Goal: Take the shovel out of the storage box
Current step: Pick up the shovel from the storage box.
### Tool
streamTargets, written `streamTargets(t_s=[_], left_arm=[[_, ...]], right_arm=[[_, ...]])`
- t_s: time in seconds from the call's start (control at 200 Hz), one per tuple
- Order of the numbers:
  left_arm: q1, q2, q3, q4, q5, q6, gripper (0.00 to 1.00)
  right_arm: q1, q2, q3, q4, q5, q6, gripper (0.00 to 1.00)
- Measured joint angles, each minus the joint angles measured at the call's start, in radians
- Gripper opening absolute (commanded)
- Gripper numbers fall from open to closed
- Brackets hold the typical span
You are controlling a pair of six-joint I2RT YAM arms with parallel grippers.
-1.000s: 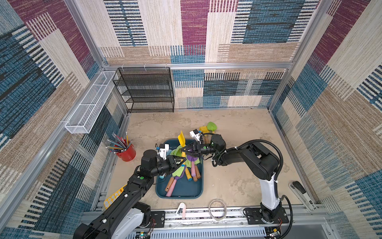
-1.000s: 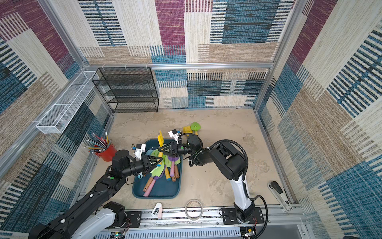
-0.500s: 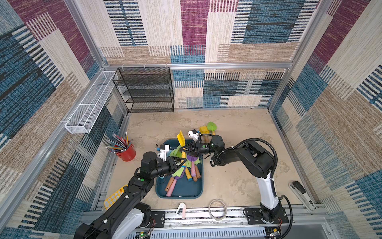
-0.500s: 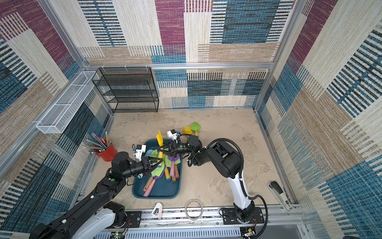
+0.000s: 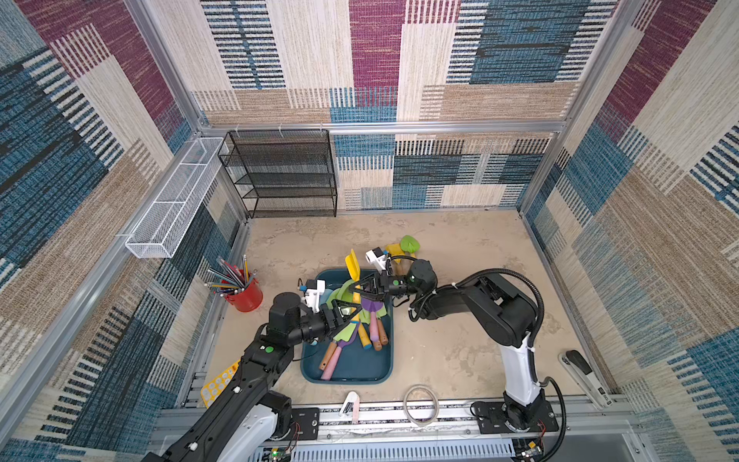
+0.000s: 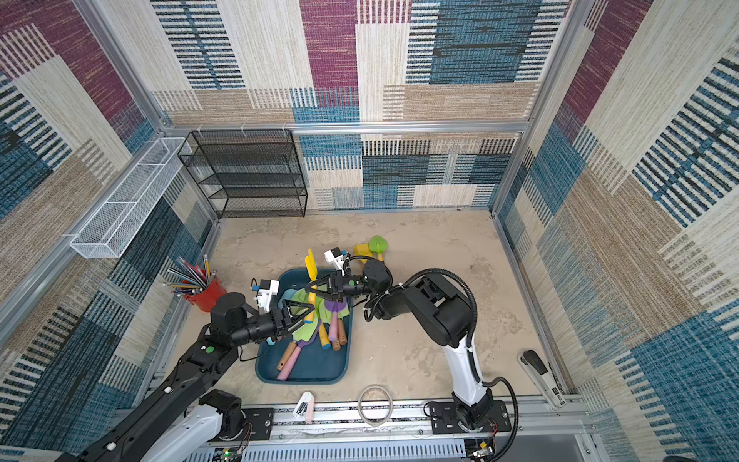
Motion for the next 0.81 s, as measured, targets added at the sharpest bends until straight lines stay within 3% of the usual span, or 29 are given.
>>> streamTargets(t_s=[0.366, 0.806], left_arm=[[0.0, -0.076, 0.152, -0.418, -0.2, 0.229, 0.8], [-0.005, -0.04, 0.189, -0.681, -0.394, 0.318, 0.77]], right_arm=[[-0.056, -0.128, -0.013, -0.296, 0.012, -0.22, 0.14], [-0.159, -0.293, -0.009, -0.75, 0.102, -0.508, 0.15]])
